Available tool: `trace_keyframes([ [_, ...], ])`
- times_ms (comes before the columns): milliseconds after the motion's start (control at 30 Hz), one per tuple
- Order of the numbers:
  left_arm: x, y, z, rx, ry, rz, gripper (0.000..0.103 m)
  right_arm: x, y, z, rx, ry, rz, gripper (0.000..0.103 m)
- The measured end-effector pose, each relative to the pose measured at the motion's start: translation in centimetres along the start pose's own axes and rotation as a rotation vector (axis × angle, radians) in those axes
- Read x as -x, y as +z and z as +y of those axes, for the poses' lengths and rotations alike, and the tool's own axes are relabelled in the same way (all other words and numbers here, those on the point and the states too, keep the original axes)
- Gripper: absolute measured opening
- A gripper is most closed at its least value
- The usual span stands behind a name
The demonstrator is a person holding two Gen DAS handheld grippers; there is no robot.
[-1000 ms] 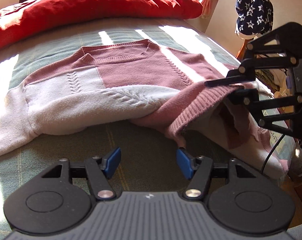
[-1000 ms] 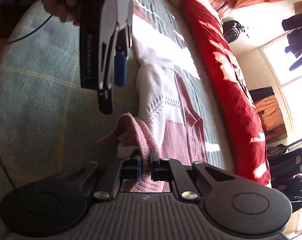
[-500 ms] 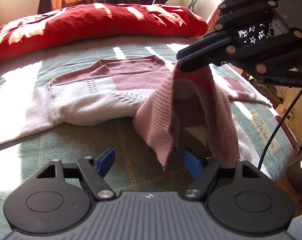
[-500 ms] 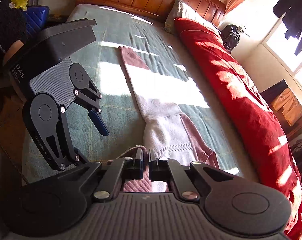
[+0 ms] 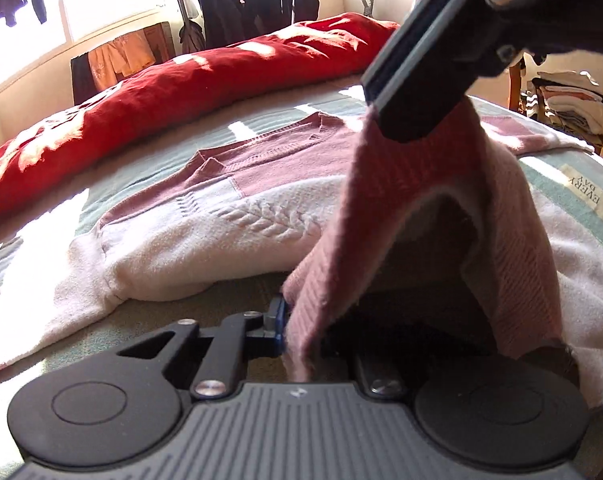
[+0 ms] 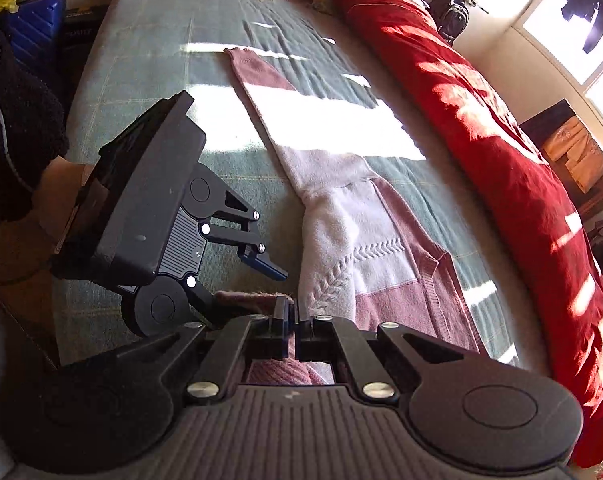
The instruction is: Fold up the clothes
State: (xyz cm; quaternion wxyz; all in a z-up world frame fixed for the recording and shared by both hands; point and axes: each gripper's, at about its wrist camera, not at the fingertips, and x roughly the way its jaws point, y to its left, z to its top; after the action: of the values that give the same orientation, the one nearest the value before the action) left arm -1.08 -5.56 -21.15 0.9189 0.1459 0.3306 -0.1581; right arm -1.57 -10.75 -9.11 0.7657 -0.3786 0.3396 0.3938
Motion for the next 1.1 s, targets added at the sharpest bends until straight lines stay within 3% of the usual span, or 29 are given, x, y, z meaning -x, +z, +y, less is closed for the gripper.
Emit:
trace_keyframes([
  [200,3.7,0.1,1.4,-0.002,0.065,-0.019,0.003,1.3,-1.4,-0.2,-0.095,0.002,-0.034,0.016],
  [367,7.9,0.6,3.1,-0.045,0.15,-0.025,0.003,2.3,-2.8,-0.6,-0.175,-0.014,-0.039,0.019],
  [600,13.0,-0.4,4.1,-0.095,0.236,0.084,0.003,1.5,-5.1,-1.5,-0.275,-0.022,0.015,0.019],
  [833,16.0,-2.0,2.2,-0.135,0.208,0.196,0.003,0.8,-6.4,-1.7,-0.316,-0.026,0.027,0.021],
  [967,15.0,-4.6,1.6,-0.136,0.172,0.314,0.004,0.3,-7.2,-1.9,-0.343,-0.025,0.044,0.021],
  [1100,14.1,-7.0,2.1,-0.125,0.108,0.445,0.007,0.1,-8.6,-2.4,-0.387,-0.027,0.079,0.029],
])
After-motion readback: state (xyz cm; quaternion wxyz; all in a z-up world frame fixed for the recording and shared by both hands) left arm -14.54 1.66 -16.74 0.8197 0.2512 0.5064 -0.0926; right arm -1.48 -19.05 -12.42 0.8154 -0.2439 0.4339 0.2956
